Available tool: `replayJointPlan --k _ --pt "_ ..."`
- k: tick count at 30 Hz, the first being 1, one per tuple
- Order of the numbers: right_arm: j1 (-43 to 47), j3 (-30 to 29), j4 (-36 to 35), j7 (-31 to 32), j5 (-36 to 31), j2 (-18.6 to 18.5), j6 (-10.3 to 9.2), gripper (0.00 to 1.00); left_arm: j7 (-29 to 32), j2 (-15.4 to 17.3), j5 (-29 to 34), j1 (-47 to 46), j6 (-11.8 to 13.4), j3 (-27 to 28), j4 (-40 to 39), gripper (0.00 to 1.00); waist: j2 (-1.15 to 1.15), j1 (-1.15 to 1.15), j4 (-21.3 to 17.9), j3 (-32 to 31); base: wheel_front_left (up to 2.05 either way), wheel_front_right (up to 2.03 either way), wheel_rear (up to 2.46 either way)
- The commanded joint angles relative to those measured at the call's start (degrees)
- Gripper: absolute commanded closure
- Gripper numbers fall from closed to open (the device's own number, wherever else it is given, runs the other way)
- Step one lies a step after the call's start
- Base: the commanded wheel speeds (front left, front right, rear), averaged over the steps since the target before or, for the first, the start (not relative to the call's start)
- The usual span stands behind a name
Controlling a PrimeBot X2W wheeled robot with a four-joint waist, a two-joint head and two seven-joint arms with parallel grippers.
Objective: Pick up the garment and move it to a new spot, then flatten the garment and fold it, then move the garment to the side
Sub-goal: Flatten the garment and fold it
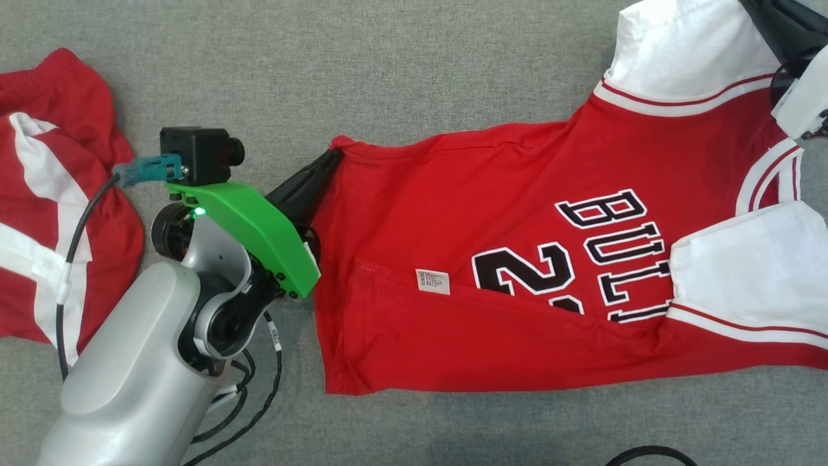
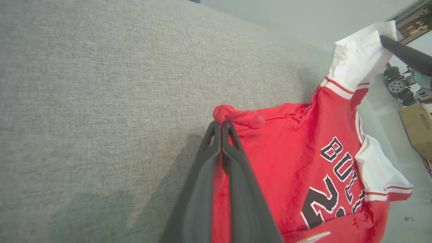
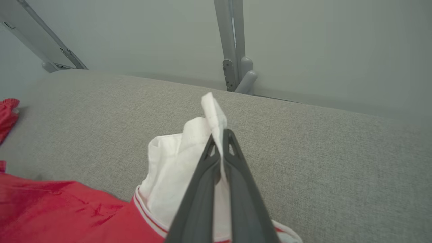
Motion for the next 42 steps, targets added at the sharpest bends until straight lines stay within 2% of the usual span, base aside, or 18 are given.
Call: replayJointPlan --k 1,7,14,18,23,28,35,37,38,39,40,41,42 --pt "1.5 -0.2 -0.9 -1.0 0.6 -0.8 -0.06 1.00 -0.7 0.8 0.3 1.4 0.6 0.6 -1.2 1.00 0.69 0.00 -0.4 -0.7 0.00 0.00 0.00" --pt "7.7 -1.3 -6.2 -4.1 3.6 -4.6 -0.07 1.00 -2.8 3.2 0.9 7.1 2.6 1.4 -8.0 1.00 0.69 0.00 -1.4 -3.5 0.00 0.00 0.00" --pt "22.0 -4.1 -13.1 -9.0 8.0 -8.4 -0.06 1.00 -5.2 5.1 -0.4 15.5 5.2 2.9 -13.8 1.00 0.69 0.00 -3.2 -7.6 0.00 0.00 0.00" --pt "30.0 -5.0 -14.7 -11.6 9.3 -7.1 -0.06 1.00 -7.7 5.5 -3.1 21.9 6.5 5.0 -14.8 1.00 0.69 0.00 -5.0 -9.0 0.00 0.00 0.00" --pt "36.0 -6.5 -14.3 -13.7 8.4 -5.4 -0.05 1.00 -9.9 5.2 -5.4 27.2 6.4 6.3 -16.5 1.00 0.69 0.00 -5.9 -9.1 0.00 0.00 0.00" --pt "38.7 -7.0 -13.2 -13.3 6.2 -3.8 -0.04 1.00 -9.1 5.4 -5.4 29.2 6.8 5.4 -16.7 1.00 0.69 0.00 -6.3 -9.3 0.00 0.00 0.00" --pt "40.0 -6.1 -11.2 -11.9 2.8 -1.5 -0.04 1.00 -9.1 4.1 -6.1 30.9 6.3 3.9 -12.8 1.00 0.69 0.00 -6.9 -9.9 0.00 0.00 0.00" --pt "40.2 -5.7 -10.5 -11.5 1.7 -1.1 -0.03 0.99 -10.4 3.9 -5.4 31.3 7.0 4.3 -11.1 1.00 0.69 0.00 -7.0 -10.2 0.00 0.00 0.00" --pt "40.4 -5.5 -10.2 -11.4 1.0 -1.1 -0.03 0.33 -11.2 3.6 -5.0 31.4 7.5 4.7 -10.2 1.00 0.69 0.00 -7.1 -10.4 0.00 0.00 0.00" --pt "40.7 -5.4 -9.8 -11.4 0.3 -1.1 -0.04 0.00 -11.7 3.9 -4.3 31.6 7.7 4.5 -9.3 0.76 0.69 0.00 -7.2 -10.6 0.00 0.00 0.00" --pt "41.1 -5.5 -9.2 -11.4 -0.3 -1.2 -0.05 0.00 -12.1 4.1 -3.8 31.9 7.9 4.3 -8.4 0.22 0.69 0.00 -7.3 -11.1 0.00 0.00 0.00" --pt "41.5 -5.5 -8.8 -11.0 -0.9 -1.5 -0.04 0.00 -12.5 4.2 -3.4 32.4 8.4 4.2 -7.7 0.00 0.69 0.00 -7.5 -11.3 0.00 0.00 0.00" --pt "41.8 -5.8 -8.7 -10.8 -1.0 -1.7 -0.04 0.00 -12.5 4.9 -2.3 32.7 8.9 3.9 -7.0 0.00 0.69 0.00 -7.6 -11.6 0.00 0.00 0.00"
